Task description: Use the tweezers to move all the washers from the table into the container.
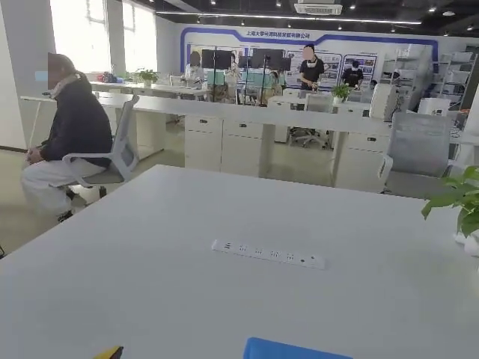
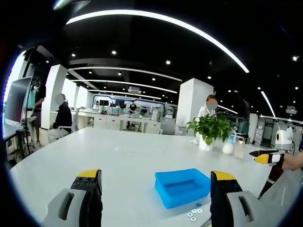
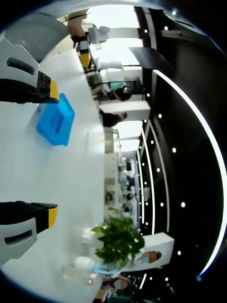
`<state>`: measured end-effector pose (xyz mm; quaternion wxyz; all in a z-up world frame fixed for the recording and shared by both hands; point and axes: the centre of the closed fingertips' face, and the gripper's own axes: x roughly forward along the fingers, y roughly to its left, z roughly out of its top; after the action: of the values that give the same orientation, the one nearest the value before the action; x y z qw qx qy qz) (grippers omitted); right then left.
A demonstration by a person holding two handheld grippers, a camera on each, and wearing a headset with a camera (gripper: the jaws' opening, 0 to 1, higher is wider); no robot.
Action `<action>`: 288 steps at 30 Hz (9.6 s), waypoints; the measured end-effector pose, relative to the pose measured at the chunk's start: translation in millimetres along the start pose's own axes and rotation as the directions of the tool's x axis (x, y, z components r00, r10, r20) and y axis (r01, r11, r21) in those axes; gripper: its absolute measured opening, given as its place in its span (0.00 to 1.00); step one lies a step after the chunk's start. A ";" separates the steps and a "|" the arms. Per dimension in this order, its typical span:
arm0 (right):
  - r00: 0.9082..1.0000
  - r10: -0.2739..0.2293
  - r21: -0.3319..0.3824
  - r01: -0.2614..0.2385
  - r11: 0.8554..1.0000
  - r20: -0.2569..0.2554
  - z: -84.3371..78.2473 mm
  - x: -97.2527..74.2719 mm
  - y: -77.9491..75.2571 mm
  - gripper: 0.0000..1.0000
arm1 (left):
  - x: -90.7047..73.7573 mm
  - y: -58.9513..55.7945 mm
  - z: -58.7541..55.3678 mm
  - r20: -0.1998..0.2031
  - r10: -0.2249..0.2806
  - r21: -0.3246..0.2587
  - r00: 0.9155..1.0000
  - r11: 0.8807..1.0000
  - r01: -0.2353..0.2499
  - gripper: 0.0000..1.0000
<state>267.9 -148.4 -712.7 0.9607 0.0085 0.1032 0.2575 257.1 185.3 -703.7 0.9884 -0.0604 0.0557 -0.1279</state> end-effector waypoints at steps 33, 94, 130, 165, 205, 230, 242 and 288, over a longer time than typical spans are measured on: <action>0.994 0.025 -0.071 -0.032 0.997 -0.103 -12.7 -1.8 0.0 0.87 | -0.7 -6.9 -16.1 -0.119 -0.050 0.061 0.992 0.996 0.058 0.94; 0.440 0.330 -0.290 -0.862 0.416 -0.835 -145.9 60.4 156.3 0.18 | -11.6 -77.1 -160.6 -0.834 -0.356 0.142 0.422 0.600 0.787 0.25; 0.407 0.368 -0.266 -0.887 0.377 -0.836 -155.3 68.1 173.6 0.07 | -10.2 -85.5 -175.0 -0.871 -0.322 0.208 0.370 0.441 0.873 0.00; 0.571 0.497 -0.325 -0.804 0.497 -0.653 -127.0 96.0 209.6 0.09 | -30.5 -111.7 -77.7 -0.805 -0.383 0.324 0.453 0.356 0.877 0.00; 0.609 0.553 -0.257 -0.770 0.583 -0.569 -105.9 113.7 209.4 0.13 | 6.7 -116.1 -57.8 -0.823 -0.445 0.280 0.354 0.223 0.934 0.00; 0.578 0.594 -0.150 -0.775 0.614 -0.560 -94.7 114.0 213.8 0.15 | 25.3 -112.1 -65.6 -0.860 -0.435 0.169 0.265 0.248 0.954 0.00; 0.582 0.570 -0.117 -0.752 0.649 -0.580 -97.3 117.9 205.3 0.03 | 30.2 -109.6 -59.2 -0.773 -0.505 0.166 0.383 0.421 0.892 0.09; 0.828 0.394 0.108 -0.384 0.917 -0.399 -11.7 151.7 101.8 0.03 | 0.2 -61.0 -9.4 -0.053 -0.292 0.086 0.955 0.951 0.296 0.99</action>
<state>343.7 14.9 -746.5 0.8442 -0.0140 0.3029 0.4421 241.2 125.8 -704.8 0.9587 -0.0196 0.0599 -0.2774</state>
